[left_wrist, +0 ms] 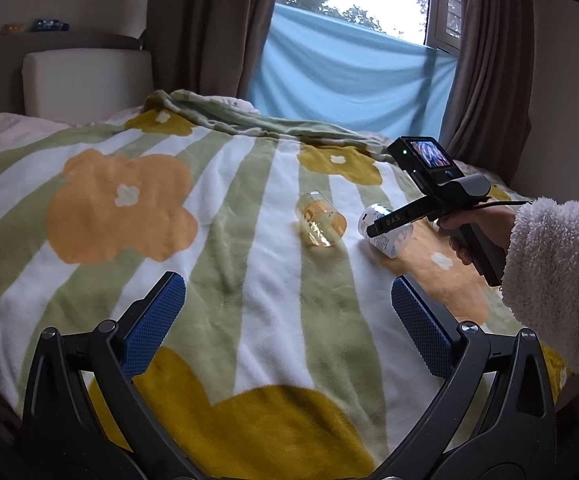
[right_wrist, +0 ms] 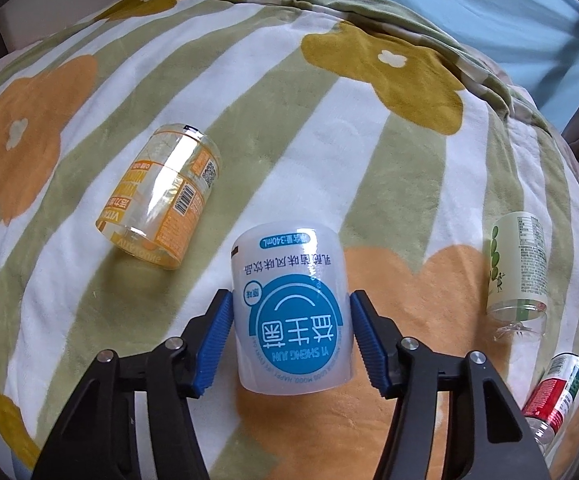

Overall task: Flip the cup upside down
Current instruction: 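Lift the white-and-blue cup with the right tool and carry it toward the left tool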

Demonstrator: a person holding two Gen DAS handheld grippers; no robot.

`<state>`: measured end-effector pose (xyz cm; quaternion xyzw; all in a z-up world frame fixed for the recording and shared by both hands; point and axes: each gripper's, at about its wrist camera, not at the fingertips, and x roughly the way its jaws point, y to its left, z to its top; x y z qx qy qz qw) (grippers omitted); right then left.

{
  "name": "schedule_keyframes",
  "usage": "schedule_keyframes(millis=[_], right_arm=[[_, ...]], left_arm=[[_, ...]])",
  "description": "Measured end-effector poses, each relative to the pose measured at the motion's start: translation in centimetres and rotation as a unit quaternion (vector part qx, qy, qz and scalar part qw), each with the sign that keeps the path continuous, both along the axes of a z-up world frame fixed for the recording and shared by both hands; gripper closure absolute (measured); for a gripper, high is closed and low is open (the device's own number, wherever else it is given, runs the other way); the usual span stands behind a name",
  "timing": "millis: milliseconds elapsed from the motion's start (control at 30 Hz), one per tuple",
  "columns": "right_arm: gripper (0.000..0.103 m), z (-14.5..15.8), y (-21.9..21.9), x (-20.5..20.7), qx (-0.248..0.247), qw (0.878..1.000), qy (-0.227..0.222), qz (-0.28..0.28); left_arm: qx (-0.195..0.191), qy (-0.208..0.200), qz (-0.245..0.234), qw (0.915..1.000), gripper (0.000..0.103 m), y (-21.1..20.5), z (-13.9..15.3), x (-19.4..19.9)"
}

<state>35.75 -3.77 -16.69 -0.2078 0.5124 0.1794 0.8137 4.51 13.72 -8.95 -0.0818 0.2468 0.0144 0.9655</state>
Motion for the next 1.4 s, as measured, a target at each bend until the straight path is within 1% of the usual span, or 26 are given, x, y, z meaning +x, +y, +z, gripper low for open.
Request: schedule_keyframes(millis=[100,167,300,400,467,567,700,767,833,1000,1167,1267,1333,1367,1400], right_arm=[[0.048,1.7,-0.6,-1.5,0.015,1.000,-0.001,0.007],[0.048,3.4,-1.5,-3.0,0.023,1.000,-0.012,0.014],[0.048,6.4,-3.9,-7.2,0.032,0.999,-0.028,0.025],[0.048,7.4,-5.8,-10.7,0.040,0.998,-0.033,0.028],[0.048,7.5,-7.2,-12.9,0.041,0.998,-0.036,0.022],[0.048,6.9,-8.8,-15.3,0.047,0.999,-0.026,0.010],[0.048,5.2,-10.4,-17.5,0.044,0.999,-0.017,-0.003],[0.048,3.7,-10.9,-17.7,0.034,0.999,-0.010,-0.015],[0.048,2.2,-11.2,-17.8,0.039,0.999,0.007,-0.021],[0.048,-0.4,-11.6,-17.1,0.036,0.998,0.024,-0.038],[0.048,-1.0,-11.5,-16.5,0.037,0.998,0.032,-0.048],[0.046,-0.9,-11.2,-16.5,0.035,0.998,0.030,-0.041],[0.044,-0.9,-11.4,-16.5,0.042,0.998,0.037,-0.042],[0.037,-0.9,-11.7,-16.5,0.052,0.997,0.042,-0.046],[0.017,-0.7,-12.1,-16.6,0.066,0.995,0.047,-0.049]], left_arm=[[-0.003,0.004,-0.001,1.0000,0.000,-0.2,0.3,-0.1],[-0.001,0.001,-0.003,1.0000,0.000,-0.6,0.7,-0.4],[-0.001,-0.001,-0.011,0.9999,0.000,-1.9,1.3,-0.9],[0.000,-0.006,-0.021,0.9998,0.000,-3.1,1.8,-1.3],[0.011,-0.005,-0.029,0.9995,0.000,-4.2,2.1,-1.4],[0.022,-0.001,-0.046,0.9987,0.000,-5.5,2.2,-1.7],[0.013,0.005,-0.058,0.9982,0.000,-6.5,2.0,-2.0],[0.008,0.006,-0.057,0.9983,0.000,-6.7,1.9,-2.2],[0.002,0.006,-0.059,0.9982,0.000,-6.8,2.0,-2.6],[0.007,0.007,-0.050,0.9987,0.000,-6.6,2.2,-3.4],[0.002,0.004,-0.039,0.9992,0.000,-6.0,2.3,-3.7],[0.001,0.004,-0.036,0.9993,0.000,-6.0,2.4,-3.7],[0.003,0.005,-0.036,0.9993,0.000,-6.0,2.4,-3.7],[0.005,0.005,-0.036,0.9993,0.000,-6.0,2.4,-3.7],[0.007,0.005,-0.036,0.9993,0.000,-6.1,2.4,-3.7]])
